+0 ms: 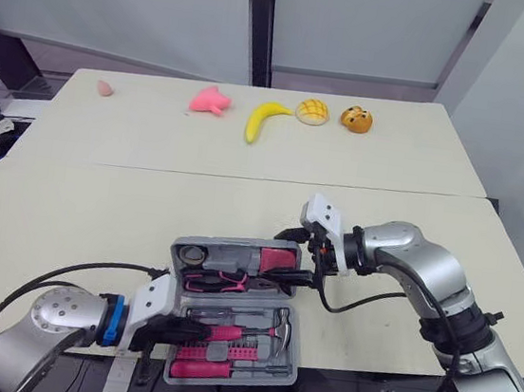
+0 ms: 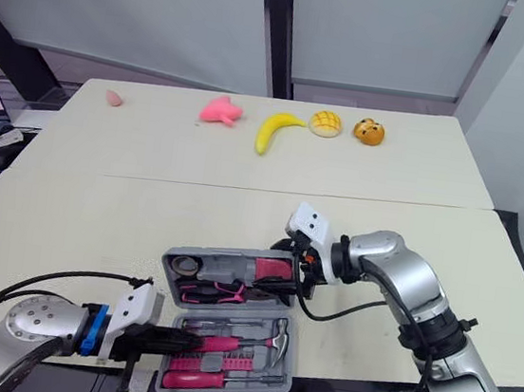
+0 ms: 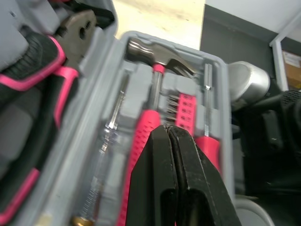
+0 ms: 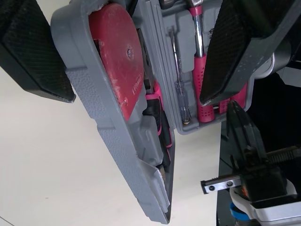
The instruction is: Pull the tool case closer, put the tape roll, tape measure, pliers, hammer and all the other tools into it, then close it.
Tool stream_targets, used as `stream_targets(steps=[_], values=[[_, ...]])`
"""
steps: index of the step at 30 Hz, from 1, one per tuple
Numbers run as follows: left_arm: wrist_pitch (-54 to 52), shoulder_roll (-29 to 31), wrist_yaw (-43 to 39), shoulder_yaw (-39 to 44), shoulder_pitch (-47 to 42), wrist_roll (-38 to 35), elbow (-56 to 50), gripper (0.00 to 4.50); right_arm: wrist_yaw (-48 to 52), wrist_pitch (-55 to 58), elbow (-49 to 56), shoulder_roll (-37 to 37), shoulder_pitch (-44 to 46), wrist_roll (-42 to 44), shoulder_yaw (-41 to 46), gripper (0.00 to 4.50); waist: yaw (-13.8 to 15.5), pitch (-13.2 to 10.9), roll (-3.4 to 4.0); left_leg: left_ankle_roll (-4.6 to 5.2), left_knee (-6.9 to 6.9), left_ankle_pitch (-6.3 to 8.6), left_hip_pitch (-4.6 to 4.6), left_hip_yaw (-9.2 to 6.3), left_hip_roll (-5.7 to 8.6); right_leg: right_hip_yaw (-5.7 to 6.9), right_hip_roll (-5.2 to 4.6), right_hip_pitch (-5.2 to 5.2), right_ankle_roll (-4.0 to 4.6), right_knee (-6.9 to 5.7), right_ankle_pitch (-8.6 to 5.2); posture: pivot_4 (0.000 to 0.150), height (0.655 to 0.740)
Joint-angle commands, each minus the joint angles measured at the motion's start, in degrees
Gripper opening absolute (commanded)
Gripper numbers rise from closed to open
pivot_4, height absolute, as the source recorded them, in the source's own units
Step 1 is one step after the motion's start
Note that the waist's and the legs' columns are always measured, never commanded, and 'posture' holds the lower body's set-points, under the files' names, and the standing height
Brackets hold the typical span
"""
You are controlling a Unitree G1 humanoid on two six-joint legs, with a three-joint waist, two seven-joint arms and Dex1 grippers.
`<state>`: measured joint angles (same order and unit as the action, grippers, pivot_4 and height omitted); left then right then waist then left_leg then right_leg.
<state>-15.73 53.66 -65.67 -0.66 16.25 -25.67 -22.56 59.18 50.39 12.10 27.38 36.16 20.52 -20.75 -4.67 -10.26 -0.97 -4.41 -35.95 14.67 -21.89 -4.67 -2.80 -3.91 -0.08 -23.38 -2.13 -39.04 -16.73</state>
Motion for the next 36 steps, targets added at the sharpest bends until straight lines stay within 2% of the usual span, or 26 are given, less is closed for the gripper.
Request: stream_targets(steps=[1,4,8,12,16,22,29,36], values=[[0.48,2.88,-3.74,6.77,4.44,-2.18,0.14,0.00,0.66,0.55,4.10,1.05,-0.40,2.02,0.20,4.49,0.06,-0.08,0.00,0.00,0.00,0.00,0.00,-0.01,0.00,0.01,0.00,0.00,0.00,0.00,0.00,0.150,0.7255],[2.14,3.99,-5.90,10.72,6.81,-1.56,3.68,0.00,0.78,1.35,6.13,2.16,-0.75,3.01,0.22,4.49,0.10,-0.15,0.01,0.00,-0.01,0.00,-0.01,0.00,0.00,0.01,-0.01,0.00,0.00,0.00,0.00,0.150,0.7255],[3.25,5.36,-8.72,14.79,6.15,-0.48,13.79,0.00,1.73,3.63,13.25,5.40,-1.20,5.08,-0.28,4.49,0.19,-0.23,-0.03,0.00,-0.02,0.00,0.00,-0.01,0.00,0.05,0.00,0.00,-0.01,0.00,-0.01,0.150,0.7255],[4.22,5.40,-8.67,16.52,3.54,0.96,22.34,0.00,3.91,7.98,25.04,13.20,-3.47,9.87,0.61,4.49,0.59,-0.31,-0.04,-0.01,-0.02,0.00,-0.03,0.00,0.01,0.06,-0.05,-0.01,-0.02,0.02,-0.01,0.150,0.7255],[2.84,4.81,-7.15,16.61,1.24,1.35,23.70,0.00,4.30,9.29,30.82,18.61,-5.26,13.69,2.96,4.49,1.32,-0.35,-0.16,-0.01,-0.02,0.01,-0.04,0.00,0.01,0.09,-0.08,-0.01,-0.02,0.06,-0.02,0.150,0.7255],[1.37,4.14,-5.79,15.64,-1.41,1.83,22.47,0.00,3.18,8.19,29.94,23.31,-5.97,14.26,5.57,4.49,1.37,-0.35,-0.17,-0.02,-0.06,0.00,0.00,0.02,0.01,0.08,-0.08,0.00,-0.14,0.02,-0.01,0.150,0.7255],[3.43,2.35,-4.39,13.67,-1.64,4.55,21.40,0.00,1.06,3.42,27.85,23.90,-6.76,11.17,5.03,4.49,1.37,-0.35,-0.18,-0.02,-0.07,0.00,-0.02,0.03,0.01,0.07,-0.07,0.00,-0.07,0.02,0.03,0.150,0.7255],[7.95,-1.65,-0.92,15.65,-0.71,6.39,21.70,0.00,1.44,-13.67,25.58,25.30,-14.24,2.38,5.65,4.49,1.58,-0.34,-0.24,-0.02,-0.08,0.00,-0.05,0.04,0.01,0.06,-0.08,0.00,-0.04,0.04,0.05,0.150,0.7255]])
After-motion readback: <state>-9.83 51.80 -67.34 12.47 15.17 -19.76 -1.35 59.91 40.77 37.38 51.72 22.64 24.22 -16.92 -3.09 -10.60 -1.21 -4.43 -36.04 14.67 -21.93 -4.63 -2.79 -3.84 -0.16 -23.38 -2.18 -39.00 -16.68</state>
